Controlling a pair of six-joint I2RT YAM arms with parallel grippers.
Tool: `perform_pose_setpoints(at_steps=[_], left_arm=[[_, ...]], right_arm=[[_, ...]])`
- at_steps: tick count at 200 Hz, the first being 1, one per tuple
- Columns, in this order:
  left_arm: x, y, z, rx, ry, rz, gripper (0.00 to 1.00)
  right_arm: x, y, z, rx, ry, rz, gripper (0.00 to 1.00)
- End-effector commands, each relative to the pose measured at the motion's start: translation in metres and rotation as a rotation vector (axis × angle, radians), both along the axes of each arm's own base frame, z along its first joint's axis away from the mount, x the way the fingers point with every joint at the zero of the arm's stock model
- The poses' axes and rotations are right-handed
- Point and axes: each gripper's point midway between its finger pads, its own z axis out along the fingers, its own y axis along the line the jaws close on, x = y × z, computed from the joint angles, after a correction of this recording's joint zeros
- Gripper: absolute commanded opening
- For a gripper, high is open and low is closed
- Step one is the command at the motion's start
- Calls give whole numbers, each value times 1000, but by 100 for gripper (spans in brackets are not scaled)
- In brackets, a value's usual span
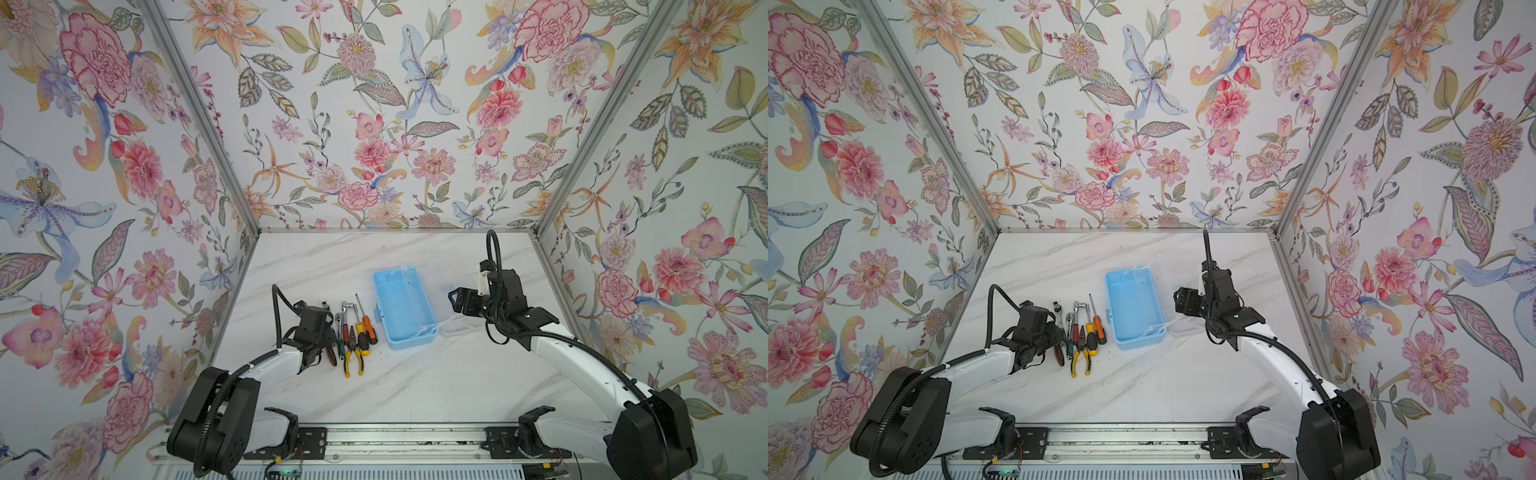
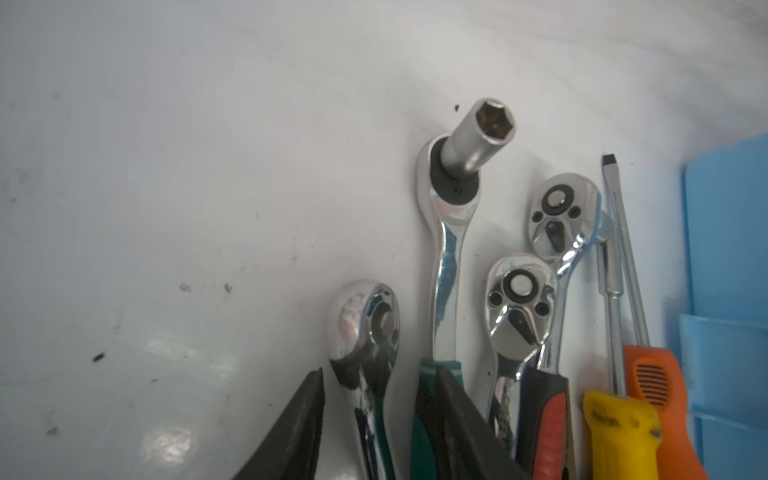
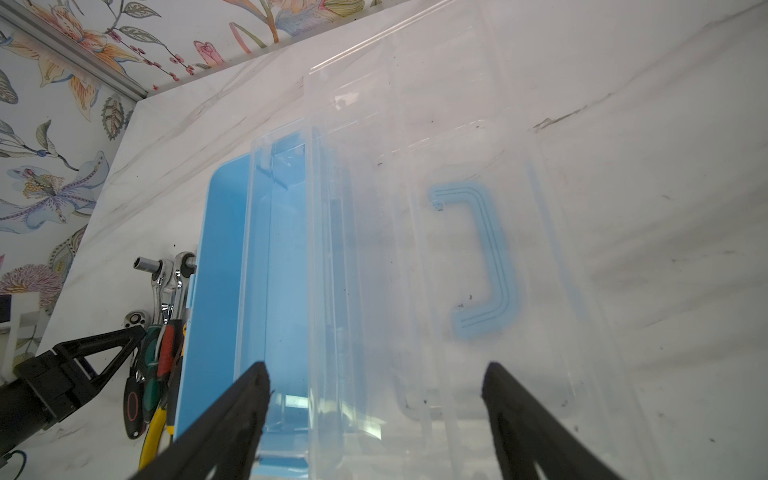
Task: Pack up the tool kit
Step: 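Release the clear lid and move the left gripper down to the tools, then grasp the red-handled ratchet wrench with the left gripper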
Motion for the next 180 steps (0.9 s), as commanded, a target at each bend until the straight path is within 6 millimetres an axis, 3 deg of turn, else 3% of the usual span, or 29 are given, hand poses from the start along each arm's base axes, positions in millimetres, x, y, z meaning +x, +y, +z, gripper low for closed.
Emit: perform_pose_setpoints(at_steps=[1,52,70,126,180], left_arm=[[-2,-1,-10,-7,18,-16,44],[1,-3,-19,7,44,-31,35],[1,-1,-20,22,50,-32,28],[-1,5,-21,64,69,-41,29],[0,2,-37,97,127,-85,29]], right_arm=[[10,2,12,-1,-36,8,82],[13,3,9,6,-21,10,82],[14,3,9,7,-23,8,82],[18,5,6,14,-10,13,82],[19,5,0,26,4,11,82]])
